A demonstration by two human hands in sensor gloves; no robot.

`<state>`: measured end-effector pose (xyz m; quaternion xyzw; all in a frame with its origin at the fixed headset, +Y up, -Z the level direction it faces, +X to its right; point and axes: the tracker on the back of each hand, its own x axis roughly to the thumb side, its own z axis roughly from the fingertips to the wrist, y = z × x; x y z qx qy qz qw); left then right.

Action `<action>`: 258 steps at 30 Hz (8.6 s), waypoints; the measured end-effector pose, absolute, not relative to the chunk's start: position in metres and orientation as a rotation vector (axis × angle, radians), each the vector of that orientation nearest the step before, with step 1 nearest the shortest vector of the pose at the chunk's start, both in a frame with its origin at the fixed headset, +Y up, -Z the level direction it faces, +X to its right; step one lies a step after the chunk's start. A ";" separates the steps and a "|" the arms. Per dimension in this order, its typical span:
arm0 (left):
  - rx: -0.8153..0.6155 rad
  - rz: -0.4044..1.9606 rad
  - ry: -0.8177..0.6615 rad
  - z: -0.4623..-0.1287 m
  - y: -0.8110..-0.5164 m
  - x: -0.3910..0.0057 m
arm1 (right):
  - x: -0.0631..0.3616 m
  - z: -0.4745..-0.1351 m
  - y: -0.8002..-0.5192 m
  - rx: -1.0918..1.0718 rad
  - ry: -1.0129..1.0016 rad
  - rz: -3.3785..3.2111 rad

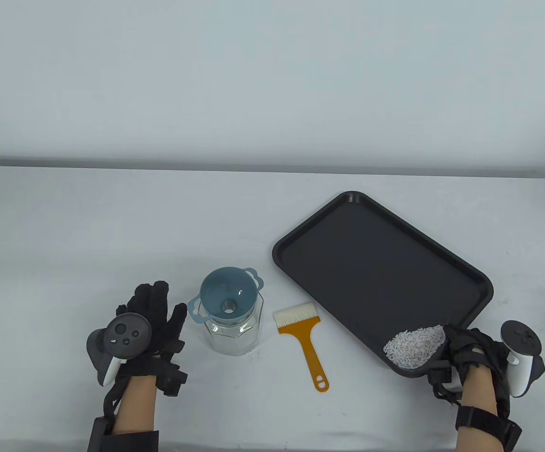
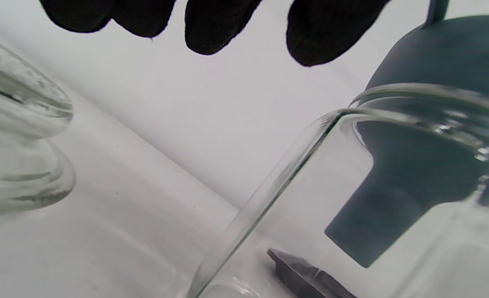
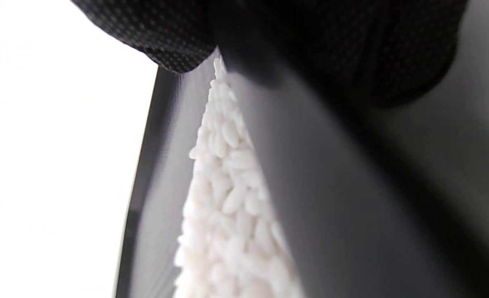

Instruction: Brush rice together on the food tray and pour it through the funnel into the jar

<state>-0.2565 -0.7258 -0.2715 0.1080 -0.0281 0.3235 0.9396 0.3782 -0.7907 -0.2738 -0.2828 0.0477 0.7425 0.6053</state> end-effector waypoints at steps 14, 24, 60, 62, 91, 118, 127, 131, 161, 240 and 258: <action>0.226 0.684 -0.057 -0.271 -0.724 -0.258 | 0.353 -0.279 -0.765 -0.375 -0.063 1.475; 0.313 0.853 -0.116 -0.266 -0.701 -0.249 | 0.322 -0.281 -0.732 -0.245 -0.213 1.436; 0.055 1.062 -0.183 -0.303 -0.606 -0.169 | 0.151 -0.316 -0.650 0.215 -0.119 1.344; 0.064 1.125 -0.164 -0.305 -0.607 -0.173 | 0.147 -0.320 -0.650 0.220 -0.102 1.360; 0.190 1.301 -0.062 -0.322 -0.660 -0.256 | 0.075 -0.360 -0.674 0.177 0.044 1.571; 0.441 1.139 -0.174 -0.296 -0.650 -0.247 | 0.083 -0.333 -0.644 0.372 -0.305 1.712; 0.468 1.114 -0.172 -0.295 -0.648 -0.249 | 0.082 -0.330 -0.642 0.400 -0.332 1.731; 0.481 1.099 -0.180 -0.293 -0.646 -0.249 | 0.083 -0.330 -0.643 0.404 -0.333 1.730; 0.371 1.021 -0.259 -0.279 -0.634 -0.239 | 0.162 -0.307 -0.669 0.166 -0.184 1.385; 0.295 0.818 -0.065 -0.260 -0.722 -0.265 | 0.324 -0.287 -0.751 -0.700 0.061 2.508; 0.287 0.789 -0.048 -0.257 -0.724 -0.269 | 0.153 -0.297 -0.657 0.246 -0.356 2.624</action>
